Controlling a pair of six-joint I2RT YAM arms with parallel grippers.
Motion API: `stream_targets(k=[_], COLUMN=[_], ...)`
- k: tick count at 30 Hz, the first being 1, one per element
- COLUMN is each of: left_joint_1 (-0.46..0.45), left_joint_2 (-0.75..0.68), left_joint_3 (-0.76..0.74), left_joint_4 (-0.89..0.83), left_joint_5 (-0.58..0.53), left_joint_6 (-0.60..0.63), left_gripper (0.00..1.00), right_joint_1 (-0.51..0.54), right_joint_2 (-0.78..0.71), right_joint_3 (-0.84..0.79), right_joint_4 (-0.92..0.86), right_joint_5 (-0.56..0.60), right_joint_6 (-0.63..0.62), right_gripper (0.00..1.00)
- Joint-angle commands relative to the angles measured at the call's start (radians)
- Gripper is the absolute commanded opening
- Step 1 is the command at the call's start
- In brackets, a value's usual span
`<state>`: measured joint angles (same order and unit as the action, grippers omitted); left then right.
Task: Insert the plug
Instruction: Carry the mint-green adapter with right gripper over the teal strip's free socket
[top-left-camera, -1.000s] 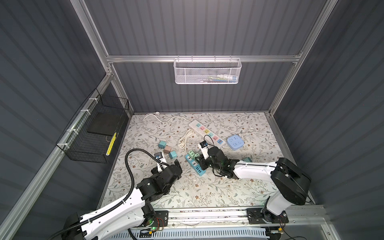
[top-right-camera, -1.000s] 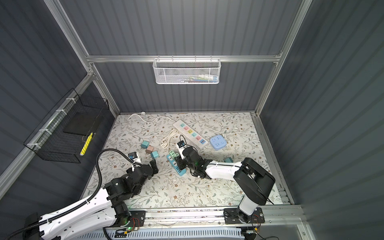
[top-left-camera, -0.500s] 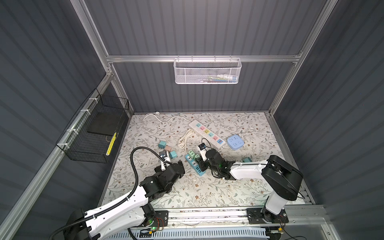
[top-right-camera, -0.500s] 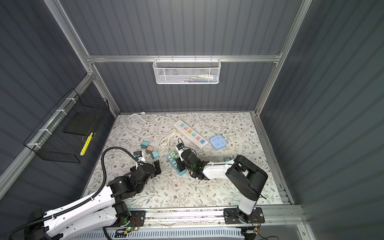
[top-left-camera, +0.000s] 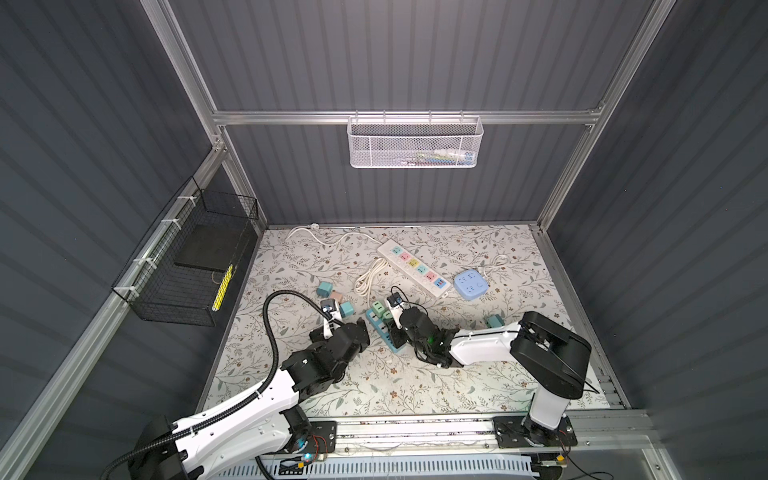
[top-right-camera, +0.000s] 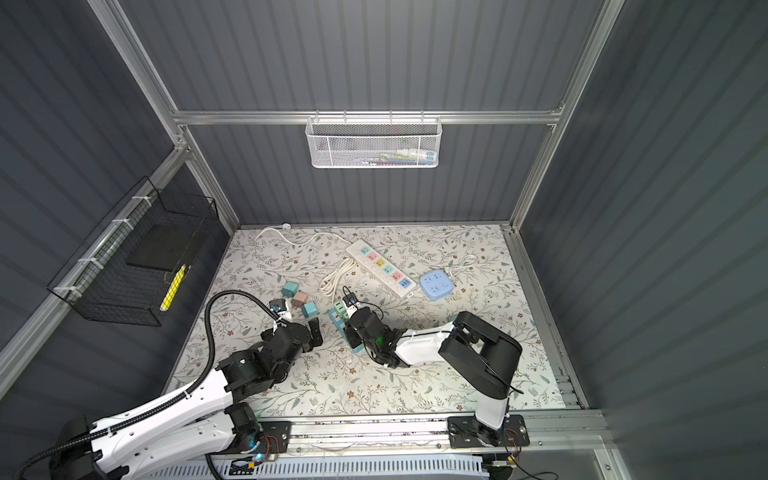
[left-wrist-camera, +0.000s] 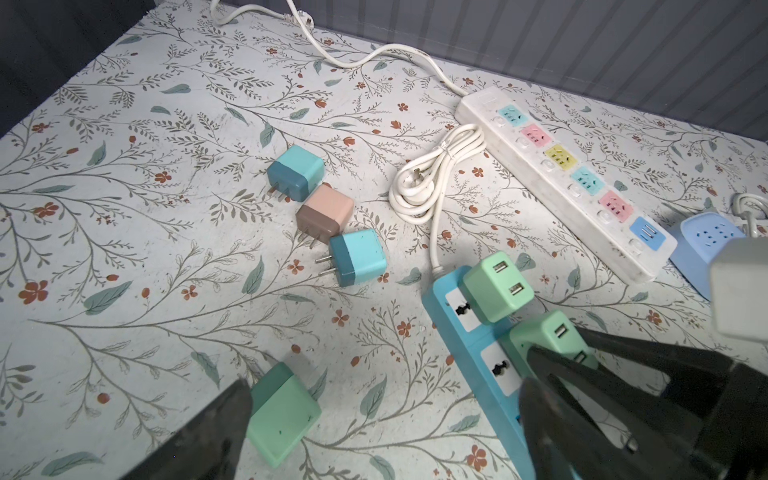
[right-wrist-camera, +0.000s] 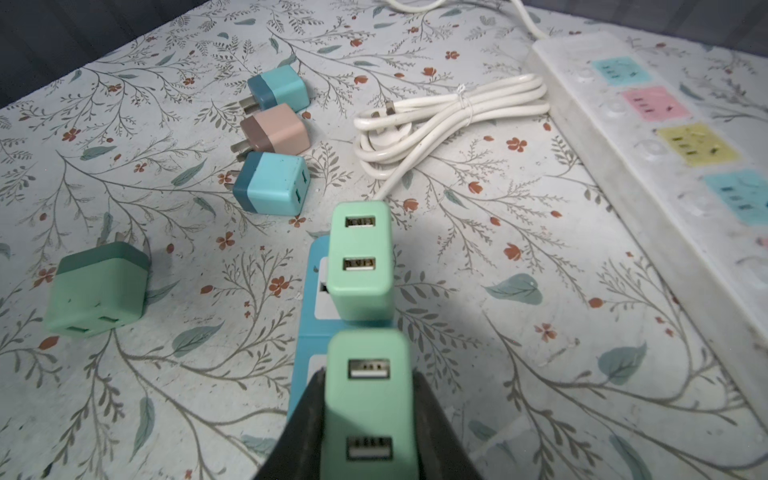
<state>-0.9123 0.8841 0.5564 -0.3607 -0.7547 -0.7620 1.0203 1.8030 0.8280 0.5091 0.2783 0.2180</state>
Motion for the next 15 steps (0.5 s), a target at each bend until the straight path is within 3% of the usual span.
stream_targets(k=[1, 12, 15], left_joint_1=[0.012, 0.018, 0.018], left_joint_2=[0.013, -0.057, -0.093], left_joint_3=[0.049, 0.057, 0.051], left_joint_4=[0.024, -0.038, -0.058], left_joint_5=[0.005, 0.011, 0.009], left_joint_6=[0.062, 0.072, 0.068], left_gripper=[1.00, 1.00, 1.00], right_joint_1=[0.025, 0.055, 0.054], right_joint_2=[0.071, 0.142, 0.099], right_joint_3=[0.000, 0.073, 0.083], right_joint_4=[-0.133, -0.252, -0.266], right_joint_5=[0.036, 0.071, 0.075], right_joint_6=[-0.024, -0.016, -0.014], right_gripper=[0.25, 0.28, 0.38])
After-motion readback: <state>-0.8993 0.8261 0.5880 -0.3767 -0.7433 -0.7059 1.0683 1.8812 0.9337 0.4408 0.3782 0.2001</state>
